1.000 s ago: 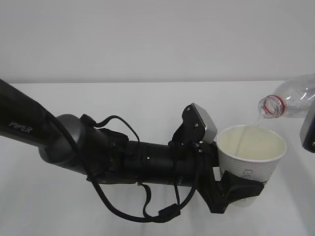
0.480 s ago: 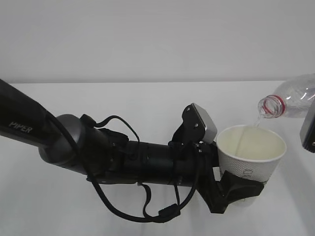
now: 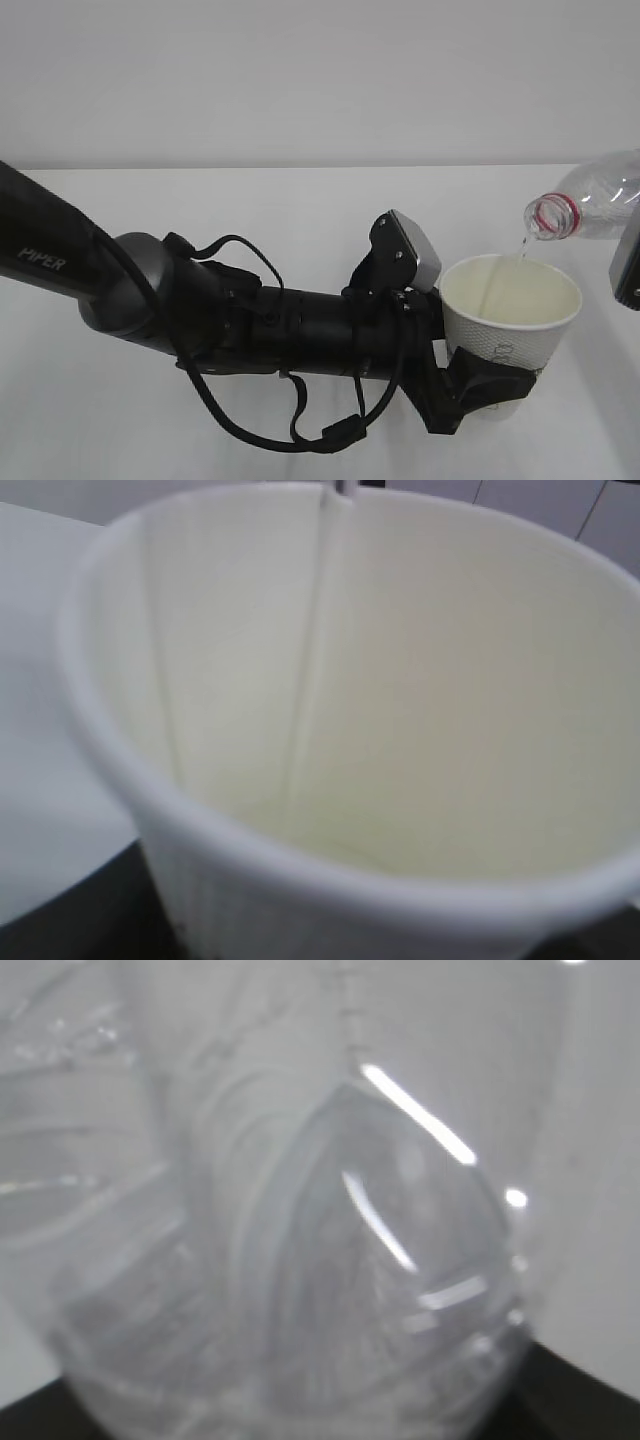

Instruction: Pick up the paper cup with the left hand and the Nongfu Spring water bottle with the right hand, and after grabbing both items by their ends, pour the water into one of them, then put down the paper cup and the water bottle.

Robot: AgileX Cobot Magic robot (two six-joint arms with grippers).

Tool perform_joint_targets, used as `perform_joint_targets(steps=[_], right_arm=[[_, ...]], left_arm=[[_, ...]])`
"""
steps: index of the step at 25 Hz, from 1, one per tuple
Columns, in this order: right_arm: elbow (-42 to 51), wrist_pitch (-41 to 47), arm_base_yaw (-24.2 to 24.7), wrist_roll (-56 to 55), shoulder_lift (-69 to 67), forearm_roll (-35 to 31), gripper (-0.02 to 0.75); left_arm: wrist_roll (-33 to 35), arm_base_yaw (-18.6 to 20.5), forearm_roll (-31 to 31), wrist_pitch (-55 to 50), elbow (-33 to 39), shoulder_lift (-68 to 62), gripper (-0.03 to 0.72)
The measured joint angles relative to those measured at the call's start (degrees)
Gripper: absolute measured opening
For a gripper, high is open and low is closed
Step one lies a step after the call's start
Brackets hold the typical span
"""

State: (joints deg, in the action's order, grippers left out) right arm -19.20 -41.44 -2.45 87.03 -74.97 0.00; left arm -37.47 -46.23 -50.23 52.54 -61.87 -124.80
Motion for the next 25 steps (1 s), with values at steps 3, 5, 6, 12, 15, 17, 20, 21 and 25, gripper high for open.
perform_joint_targets(steps=[3, 5, 6, 12, 15, 17, 20, 21, 25], right_arm=[[0.0, 0.0, 0.0, 0.0, 0.0, 0.0, 0.462], [0.0, 0.0, 0.0, 0.0, 0.0, 0.0, 0.462], [0.0, 0.0, 0.0, 0.0, 0.0, 0.0, 0.462], [0.0, -0.2, 0.0, 0.1, 0.0, 0.0, 0.462], [0.0, -0.8, 0.0, 0.1, 0.0, 0.0, 0.461], [0.0, -1.1, 0.0, 0.1, 0.0, 0.0, 0.461], [0.0, -1.1, 0.0, 0.1, 0.0, 0.0, 0.461], [0.0, -1.1, 0.0, 0.2, 0.0, 0.0, 0.461], [0.0, -1.1, 0.0, 0.2, 0.0, 0.0, 0.461]], left_arm=[[0.0, 0.0, 0.0, 0.0, 0.0, 0.0, 0.524], [0.0, 0.0, 0.0, 0.0, 0.0, 0.0, 0.523], [0.0, 0.0, 0.0, 0.0, 0.0, 0.0, 0.523], [0.0, 0.0, 0.0, 0.0, 0.0, 0.0, 0.522], [0.0, 0.0, 0.0, 0.0, 0.0, 0.0, 0.522], [0.0, 0.0, 0.0, 0.0, 0.0, 0.0, 0.522], [0.0, 0.0, 0.0, 0.0, 0.0, 0.0, 0.522], [0.0, 0.0, 0.0, 0.0, 0.0, 0.0, 0.522], [0.0, 0.0, 0.0, 0.0, 0.0, 0.0, 0.522]])
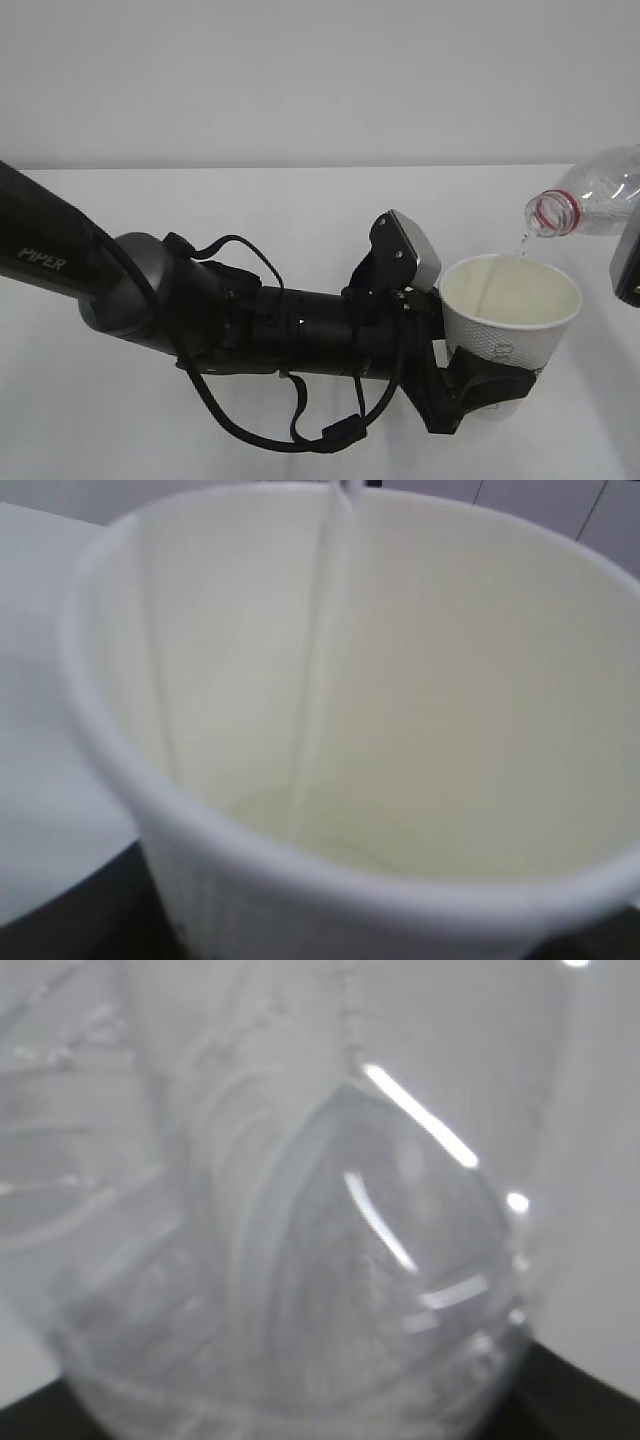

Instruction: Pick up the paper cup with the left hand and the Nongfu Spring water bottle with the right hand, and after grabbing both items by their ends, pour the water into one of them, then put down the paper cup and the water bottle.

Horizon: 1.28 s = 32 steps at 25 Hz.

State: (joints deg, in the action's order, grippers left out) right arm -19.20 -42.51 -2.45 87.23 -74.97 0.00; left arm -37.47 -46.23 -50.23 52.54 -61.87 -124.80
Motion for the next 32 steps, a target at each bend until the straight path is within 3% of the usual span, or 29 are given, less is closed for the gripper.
perform_joint_targets(steps=[32], right_arm=[[0.0, -0.1, 0.0, 0.3, 0.0, 0.0, 0.461]], left_arm=[[0.0, 0.0, 0.2, 0.0, 0.0, 0.0, 0.519]])
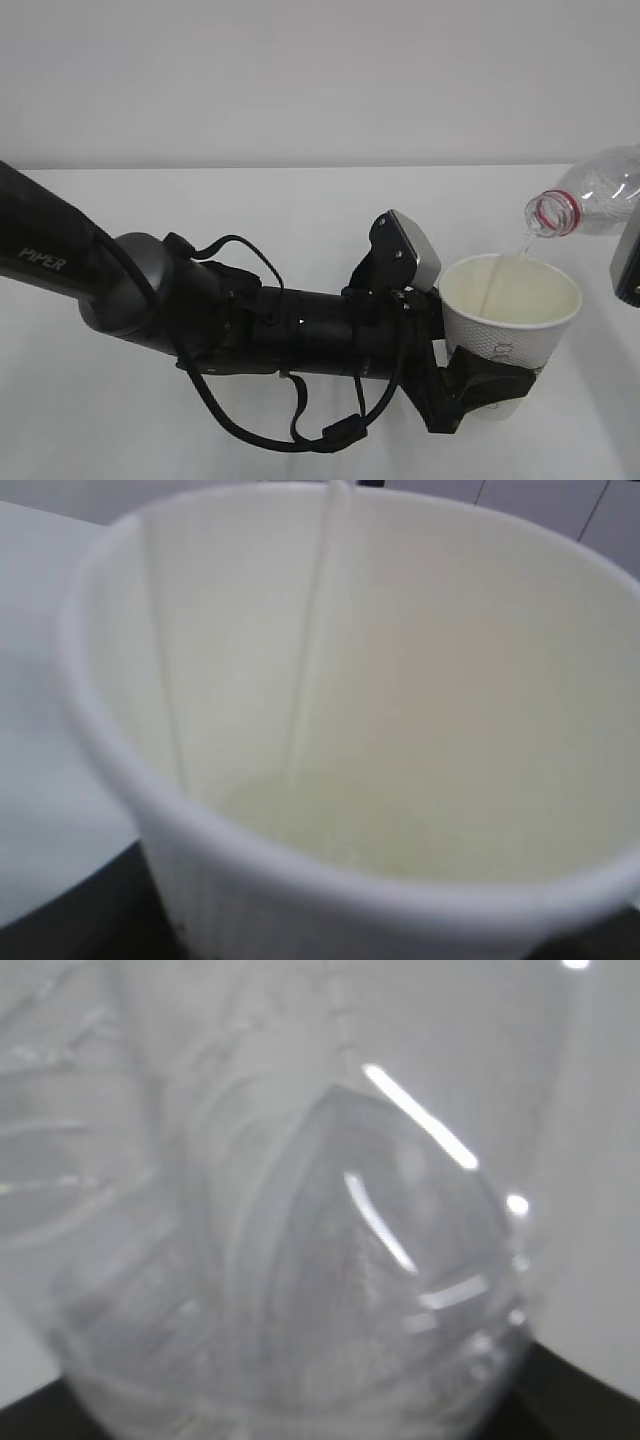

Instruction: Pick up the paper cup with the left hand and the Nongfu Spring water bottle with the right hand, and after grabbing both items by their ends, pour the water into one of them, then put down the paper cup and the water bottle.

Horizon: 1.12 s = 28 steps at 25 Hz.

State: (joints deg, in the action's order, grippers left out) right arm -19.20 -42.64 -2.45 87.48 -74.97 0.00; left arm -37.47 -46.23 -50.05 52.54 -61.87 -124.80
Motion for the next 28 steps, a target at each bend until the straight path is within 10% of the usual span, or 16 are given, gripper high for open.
perform_joint_targets(steps=[28], right_arm=[[0.0, -0.3, 0.0, 0.6, 0.0, 0.0, 0.461]], left_arm=[[0.0, 0.0, 0.0, 0.0, 0.0, -0.1, 0.518]])
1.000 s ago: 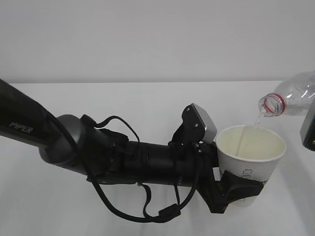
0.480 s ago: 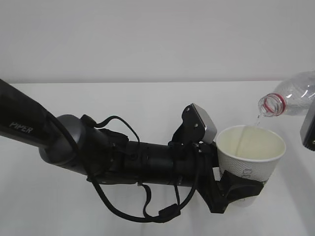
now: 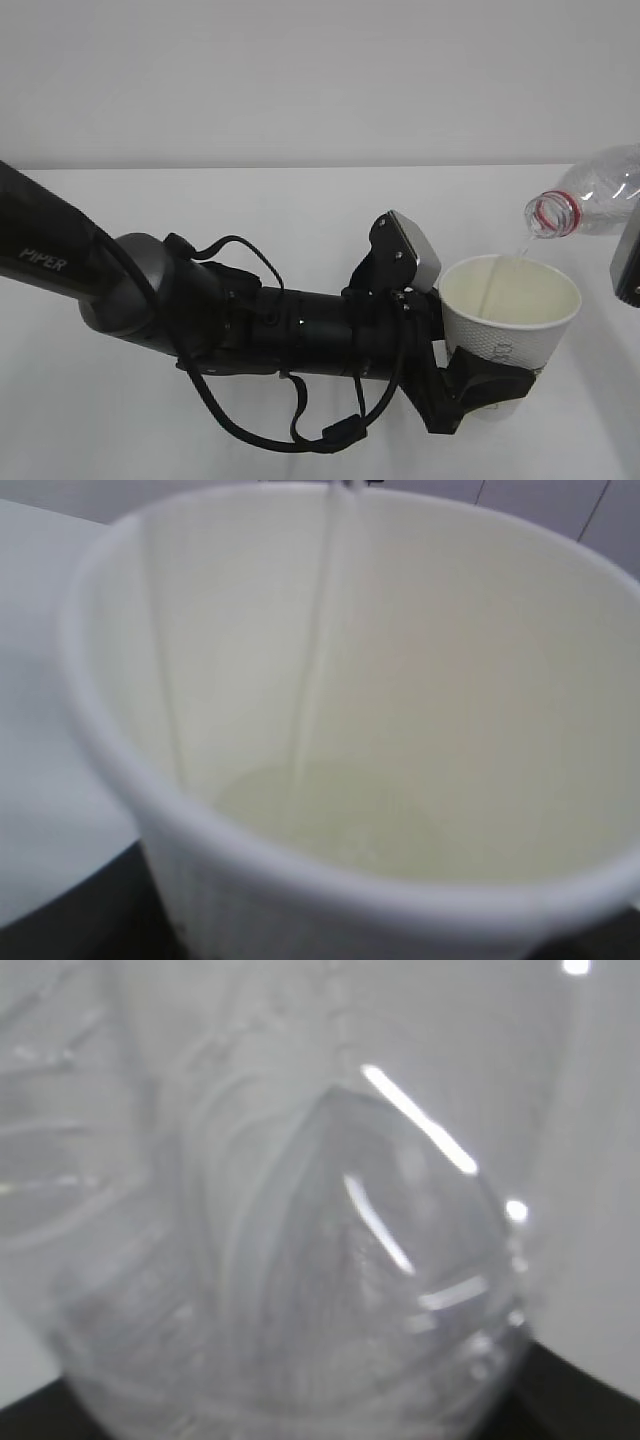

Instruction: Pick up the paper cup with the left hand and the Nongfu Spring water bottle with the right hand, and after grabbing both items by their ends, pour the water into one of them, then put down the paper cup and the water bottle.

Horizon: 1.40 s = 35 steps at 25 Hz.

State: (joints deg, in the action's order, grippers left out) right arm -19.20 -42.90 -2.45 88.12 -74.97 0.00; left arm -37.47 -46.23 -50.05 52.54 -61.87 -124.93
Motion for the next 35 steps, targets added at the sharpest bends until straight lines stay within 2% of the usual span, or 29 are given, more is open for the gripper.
perform_joint_targets(steps=[35], right_arm=[[0.0, 0.0, 0.0, 0.3, 0.0, 0.0, 0.461]], left_arm=[[0.0, 0.0, 0.0, 0.0, 0.0, 0.0, 0.513]])
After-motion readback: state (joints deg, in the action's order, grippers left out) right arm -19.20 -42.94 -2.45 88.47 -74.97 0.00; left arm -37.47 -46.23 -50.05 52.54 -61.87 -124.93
